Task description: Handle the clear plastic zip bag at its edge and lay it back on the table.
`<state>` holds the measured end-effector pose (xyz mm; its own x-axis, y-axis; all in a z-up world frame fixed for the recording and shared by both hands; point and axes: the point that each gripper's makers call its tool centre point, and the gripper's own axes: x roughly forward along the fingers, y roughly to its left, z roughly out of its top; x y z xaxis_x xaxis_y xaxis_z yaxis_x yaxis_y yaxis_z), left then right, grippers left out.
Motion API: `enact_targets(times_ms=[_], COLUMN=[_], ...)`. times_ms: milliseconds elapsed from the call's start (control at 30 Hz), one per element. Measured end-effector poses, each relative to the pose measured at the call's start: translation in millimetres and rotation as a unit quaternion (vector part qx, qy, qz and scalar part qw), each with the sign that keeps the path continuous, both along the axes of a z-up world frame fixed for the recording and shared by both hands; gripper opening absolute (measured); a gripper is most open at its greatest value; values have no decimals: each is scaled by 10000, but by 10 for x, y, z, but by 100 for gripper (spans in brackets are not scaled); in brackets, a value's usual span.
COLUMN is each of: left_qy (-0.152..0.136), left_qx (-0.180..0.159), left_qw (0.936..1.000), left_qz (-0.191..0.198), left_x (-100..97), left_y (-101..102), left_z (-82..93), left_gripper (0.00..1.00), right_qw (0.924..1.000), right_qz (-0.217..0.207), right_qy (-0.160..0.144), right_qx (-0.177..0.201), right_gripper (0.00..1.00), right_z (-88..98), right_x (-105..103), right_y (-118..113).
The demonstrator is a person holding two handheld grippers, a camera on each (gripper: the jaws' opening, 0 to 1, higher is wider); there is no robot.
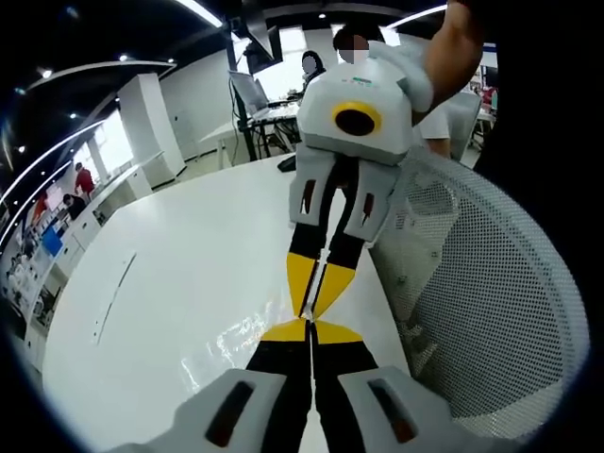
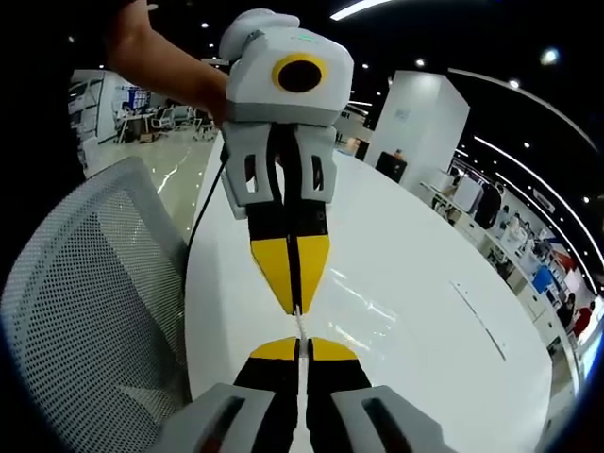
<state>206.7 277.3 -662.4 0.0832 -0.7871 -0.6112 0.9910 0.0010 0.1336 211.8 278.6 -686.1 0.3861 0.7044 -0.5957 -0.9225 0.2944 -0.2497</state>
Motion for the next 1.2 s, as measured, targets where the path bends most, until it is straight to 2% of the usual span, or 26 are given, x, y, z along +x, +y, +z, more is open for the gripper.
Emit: enact_targets(times_ms=[367,600,833,1200], left_qy=[25,-307,-331,-426], left_qx=[-5,77,238,208], left_qw=[10000,9993,9989,9988], left_qz=[-12,-213,-214,-157], left_x=[-1,-7,14,56], left_y=[0,-20,-7,-24], left_z=[12,-23,-106,-103], left_gripper=[0,0,0,0], right_qw=[10000,9998,9997,9994], right_qz=[2,63,129,161], right_qy=[-40,-79,-111,-170], right_qx=[-34,-153,-171,-257], right_gripper=[0,0,0,0], right_z=[14,-1,16,59], right_x=[11,0,-16,-6], right_y=[-1,-17,-11,8])
